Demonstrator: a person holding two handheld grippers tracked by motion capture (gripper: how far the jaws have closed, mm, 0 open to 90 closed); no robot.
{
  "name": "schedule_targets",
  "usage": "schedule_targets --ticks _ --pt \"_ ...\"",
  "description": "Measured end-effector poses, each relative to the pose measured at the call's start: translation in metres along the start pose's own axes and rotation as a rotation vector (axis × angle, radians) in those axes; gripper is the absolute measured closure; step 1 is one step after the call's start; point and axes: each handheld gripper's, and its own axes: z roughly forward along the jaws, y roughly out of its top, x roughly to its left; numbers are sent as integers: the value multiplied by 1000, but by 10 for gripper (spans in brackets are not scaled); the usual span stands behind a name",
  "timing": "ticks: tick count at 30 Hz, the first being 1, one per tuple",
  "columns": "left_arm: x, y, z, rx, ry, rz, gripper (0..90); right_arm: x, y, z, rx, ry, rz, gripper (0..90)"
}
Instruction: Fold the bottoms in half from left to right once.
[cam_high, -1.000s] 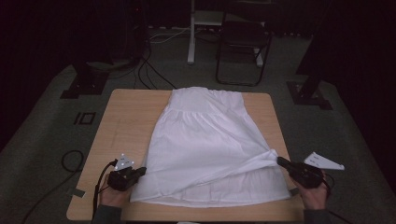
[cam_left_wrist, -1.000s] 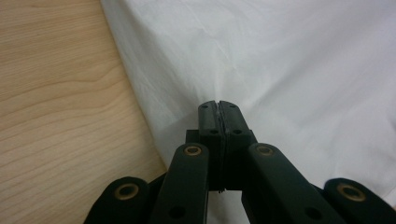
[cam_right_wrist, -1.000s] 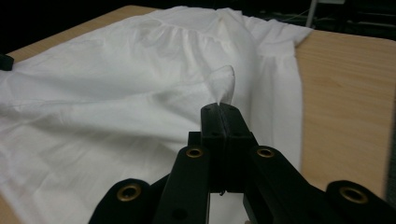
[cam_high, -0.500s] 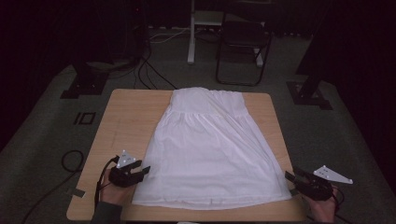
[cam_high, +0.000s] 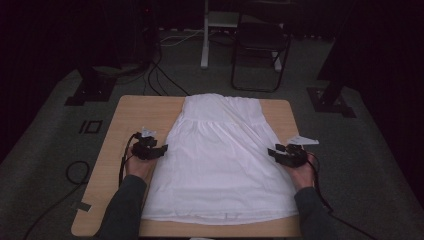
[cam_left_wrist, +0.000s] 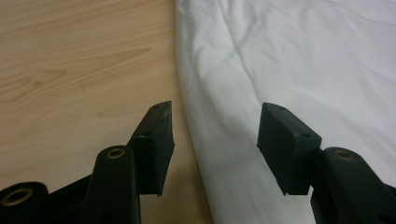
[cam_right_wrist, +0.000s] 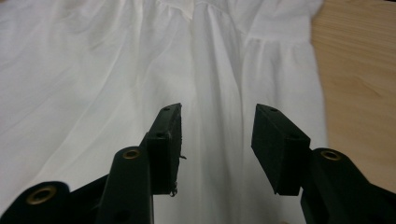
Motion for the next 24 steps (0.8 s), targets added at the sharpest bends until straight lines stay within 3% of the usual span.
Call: schedule_targets --ticks 5,7,9,10,11,12,13,14,15,16,17,19,21,24 --pt "5 9 25 19 0 -25 461 1 25 46 45 -17 -8 502" --pt "8 11 33 28 -15 -66 470 3 32 59 46 -6 0 488" --pt "8 11 40 45 -60 -93 586 5 37 72 77 -6 1 497" --pt "7 10 42 58 -70 -86 638 6 38 76 104 -24 -2 537" --pt "6 9 42 59 -78 -75 732 7 38 83 146 -51 -13 643" --pt "5 7 39 42 -91 -72 847 6 38 84 155 -57 -19 778" --pt "4 7 36 32 -93 -74 890 3 39 81 144 -92 -7 883" --pt "4 6 29 6 -98 -72 895 0 41 76 116 -117 16 892" --pt "4 5 24 -13 -99 -72 897 -7 44 64 40 -131 69 894" --pt "4 3 17 -35 -92 -74 898 -12 46 56 5 -144 99 895" --pt "4 1 13 -42 -90 -74 899 -18 48 47 -12 -199 109 896" --pt "4 -4 8 -47 -84 -65 899 -30 45 41 6 -240 129 895" --pt "3 -10 9 -41 -83 -55 899 -39 35 44 49 -237 148 894" --pt "5 -20 14 -17 -80 -58 899 -40 15 57 126 -231 142 893"
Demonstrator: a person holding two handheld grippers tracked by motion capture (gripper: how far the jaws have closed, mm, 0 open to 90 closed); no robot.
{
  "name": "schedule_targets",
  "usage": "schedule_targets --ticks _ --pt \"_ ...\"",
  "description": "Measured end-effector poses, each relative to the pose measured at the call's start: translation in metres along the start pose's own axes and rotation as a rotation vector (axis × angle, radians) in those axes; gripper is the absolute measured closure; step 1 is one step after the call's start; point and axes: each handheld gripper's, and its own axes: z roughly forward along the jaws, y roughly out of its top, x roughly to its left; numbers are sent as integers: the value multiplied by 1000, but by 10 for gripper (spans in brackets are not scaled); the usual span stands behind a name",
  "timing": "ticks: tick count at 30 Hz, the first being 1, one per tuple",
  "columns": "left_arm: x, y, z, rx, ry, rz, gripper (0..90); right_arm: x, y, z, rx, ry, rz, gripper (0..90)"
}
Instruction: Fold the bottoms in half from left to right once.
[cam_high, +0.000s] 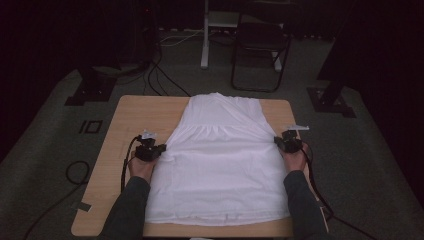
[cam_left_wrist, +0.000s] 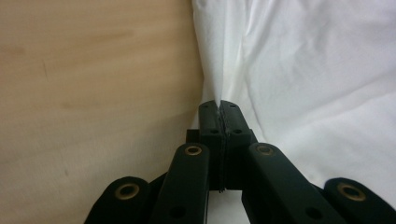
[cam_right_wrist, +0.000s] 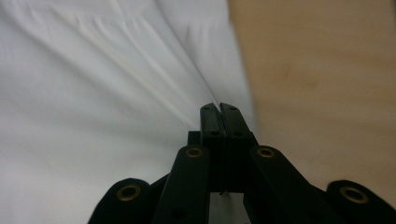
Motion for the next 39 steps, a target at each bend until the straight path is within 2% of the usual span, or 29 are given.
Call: schedule_targets --ticks 1,4,6,7,13,15,17,19,23,24,25,26,27,28,29,31,33,35,39 --pt "1 -3 0 0 -2 -3 899 0 -7 4 16 11 6 892" --pt "-2 -13 -6 3 -3 21 899 1 -20 0 -4 47 32 892" --pt "-3 -20 -13 1 -10 16 898 5 -26 -8 6 57 2 892" --pt "-3 -24 -16 1 -14 19 898 8 -31 -14 15 60 -15 892" --pt "-14 -62 -50 3 -45 30 897 19 -67 -49 19 138 -1 892" --pt "-18 -72 -62 10 -52 24 897 24 -79 -61 22 157 -10 891" --pt "-25 -82 -71 24 -54 39 896 29 -88 -71 29 165 -17 892" --pt "-33 -89 -80 43 -57 71 896 34 -95 -80 38 155 -49 892" --pt "-45 -100 -92 69 -47 109 894 38 -105 -94 67 166 -47 893" --pt "-47 -100 -95 67 -43 123 890 39 -106 -95 75 168 -44 893" --pt "-47 -99 -96 60 -33 126 844 40 -106 -97 90 169 -45 873" --pt "-46 -96 -98 38 -7 129 757 40 -105 -98 95 164 -55 803" --pt "-44 -93 -99 20 3 132 651 41 -102 -98 82 149 -77 677" --pt "-41 -87 -101 -9 13 129 610 41 -99 -98 59 146 -78 614" --pt "-39 -82 -102 -24 19 124 598 41 -92 -98 24 147 -68 553" --pt "-34 -66 -102 -64 34 115 567 44 -77 -96 -10 162 -67 495" --pt "-31 -49 -96 -85 51 111 558 50 -62 -89 -31 176 -92 483" --pt "-29 -33 -84 -84 41 109 558 60 -41 -76 -42 182 -130 480" --pt "-33 -11 -50 -39 37 125 556 77 -12 -46 -33 213 -176 465"
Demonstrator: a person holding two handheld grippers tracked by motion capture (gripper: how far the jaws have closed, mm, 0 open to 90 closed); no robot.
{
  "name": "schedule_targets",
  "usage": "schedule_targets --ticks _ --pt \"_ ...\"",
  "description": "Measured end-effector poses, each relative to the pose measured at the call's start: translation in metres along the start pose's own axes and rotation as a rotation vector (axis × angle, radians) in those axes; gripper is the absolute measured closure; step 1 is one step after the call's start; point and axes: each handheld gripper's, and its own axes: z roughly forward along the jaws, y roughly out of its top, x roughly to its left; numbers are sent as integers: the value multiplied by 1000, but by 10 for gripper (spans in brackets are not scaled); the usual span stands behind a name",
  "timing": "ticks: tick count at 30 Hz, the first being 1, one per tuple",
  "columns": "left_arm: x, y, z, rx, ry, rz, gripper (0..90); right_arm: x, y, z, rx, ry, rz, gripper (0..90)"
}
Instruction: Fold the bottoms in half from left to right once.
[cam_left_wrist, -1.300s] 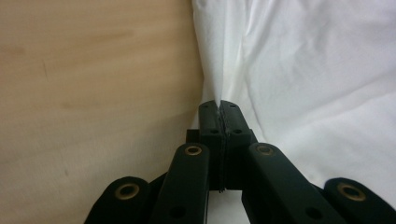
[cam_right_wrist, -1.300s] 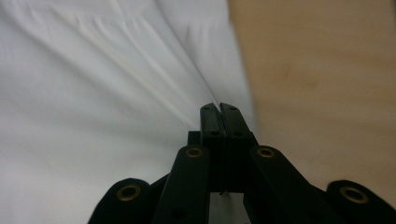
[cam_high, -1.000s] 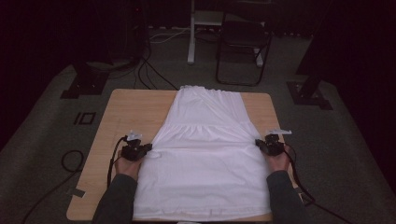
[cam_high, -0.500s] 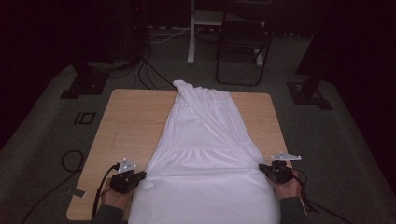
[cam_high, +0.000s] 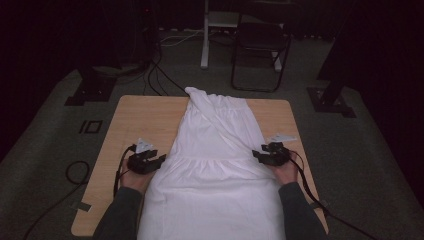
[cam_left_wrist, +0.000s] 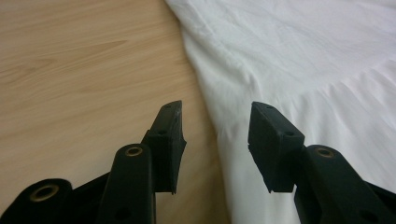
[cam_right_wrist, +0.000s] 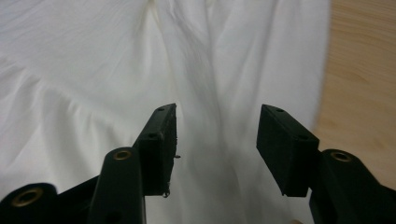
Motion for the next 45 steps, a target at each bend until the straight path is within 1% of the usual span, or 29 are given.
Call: schedule_targets --ticks 3,4,5,6,7,8,9,10,12,13,15,17,18,20,21,22,26,27,28,29,30,31,32,35,37,39,40,43,45 --pt "-6 6 25 50 -4 15 545 -5 11 28 50 27 42 468" --pt "-8 6 29 59 -6 17 544 -8 12 38 92 65 71 502" --pt "-10 6 33 63 -7 18 544 -8 12 43 122 73 72 591" --pt "-12 7 36 63 -11 16 545 -9 11 47 159 64 67 739" --pt "-15 7 38 63 -15 17 545 -9 10 47 171 59 65 816" --pt "-16 7 38 61 -17 19 545 -7 11 39 119 33 56 881" --pt "-19 8 38 56 -19 22 544 -7 13 30 70 20 43 884" --pt "-20 8 38 56 -22 25 536 -6 18 12 -18 -6 32 885" --pt "-23 9 40 64 -26 34 533 -8 25 -15 -116 -67 27 884" --pt "-24 10 40 66 -24 34 532 -11 27 -23 -135 -105 24 877" --pt "-26 12 42 57 -33 22 520 -18 25 -23 -107 -159 19 861" --pt "-28 16 44 48 -27 21 506 -28 13 -8 -35 -185 23 856" --pt "-28 18 45 47 -24 22 490 -34 4 5 9 -199 39 856" --pt "-30 26 51 48 -15 10 463 -41 -9 21 53 -209 83 859" --pt "-30 26 51 48 -15 10 446 -41 -9 21 53 -209 83 859" --pt "-32 32 63 65 -14 -2 416 -44 -17 30 71 -210 118 859" --pt "-39 31 84 127 8 18 401 -44 -20 30 66 -204 122 844" --pt "-40 28 87 128 2 28 416 -44 -20 30 66 -201 122 842" --pt "-39 27 86 110 -14 29 488 -44 -21 29 65 -200 120 841" --pt "-38 25 84 102 -42 23 633 -44 -21 29 63 -200 117 842" --pt "-37 24 83 103 -45 19 747 -43 -23 28 55 -200 118 844" --pt "-37 22 79 105 -32 31 823 -42 -24 28 50 -202 115 849" --pt "-36 20 77 108 -28 44 850 -40 -26 27 40 -197 118 860" --pt "-30 7 63 96 -28 46 865 -34 -31 23 29 -176 119 871" --pt "-23 -4 51 79 -45 0 878 -27 -37 19 26 -154 111 874" --pt "-20 -15 39 71 -63 -25 884 -16 -43 12 26 -138 83 877" --pt "-21 -22 32 70 -70 -28 885 -9 -49 8 22 -126 67 879" --pt "-29 -43 11 60 -87 -26 884 4 -62 -4 13 -94 67 882" --pt "-36 -53 -2 71 -97 -28 884 13 -70 -14 22 -69 66 882"
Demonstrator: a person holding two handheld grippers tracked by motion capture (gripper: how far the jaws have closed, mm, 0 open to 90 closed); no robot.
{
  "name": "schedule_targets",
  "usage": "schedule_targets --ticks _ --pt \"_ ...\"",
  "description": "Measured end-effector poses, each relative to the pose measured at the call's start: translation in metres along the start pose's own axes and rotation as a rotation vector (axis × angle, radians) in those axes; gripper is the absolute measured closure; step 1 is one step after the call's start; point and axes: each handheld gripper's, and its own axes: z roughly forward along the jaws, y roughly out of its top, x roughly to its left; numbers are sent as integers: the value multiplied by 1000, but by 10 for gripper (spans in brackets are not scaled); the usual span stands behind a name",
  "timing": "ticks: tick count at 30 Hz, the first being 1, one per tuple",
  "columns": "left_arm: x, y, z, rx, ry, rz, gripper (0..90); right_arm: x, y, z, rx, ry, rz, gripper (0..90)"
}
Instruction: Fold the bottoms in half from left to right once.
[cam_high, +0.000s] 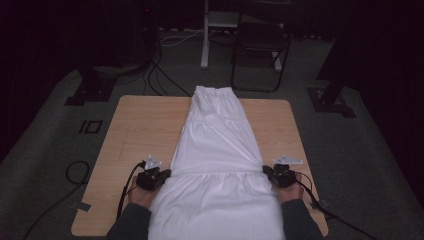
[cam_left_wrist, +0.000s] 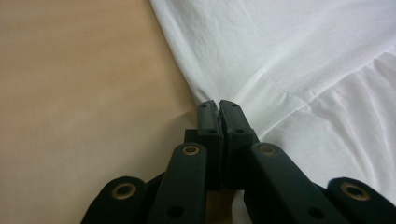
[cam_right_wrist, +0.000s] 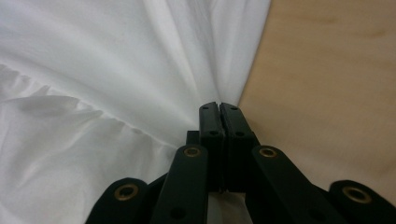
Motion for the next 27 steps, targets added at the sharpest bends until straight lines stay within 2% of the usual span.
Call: schedule_targets --ticks 3,6,8,10,11,13,16,20,23,27 --pt "-12 -13 -14 23 -2 34 884 11 -13 -15 16 31 -8 882" --pt "-19 -26 -25 29 -23 34 883 19 -23 -26 24 44 -16 882" --pt "-20 -28 -28 28 -26 31 860 22 -28 -32 38 57 -17 872" --pt "-16 -26 -29 7 -7 28 724 24 -28 -36 58 67 -28 775" --pt "-14 -24 -29 -4 -1 20 677 24 -27 -38 54 68 -55 672" --pt "-7 -15 -31 -28 13 4 631 23 -21 -41 13 71 -86 550" --pt "0 6 -28 -60 39 17 601 21 -2 -42 -16 82 -94 498" --pt "4 31 -14 -82 41 18 585 21 31 -24 -44 116 -107 495" --pt "0 47 1 -78 44 32 571 26 56 5 -33 166 -115 488" --pt "-9 56 23 -39 39 74 567 37 79 42 -5 185 -141 487"
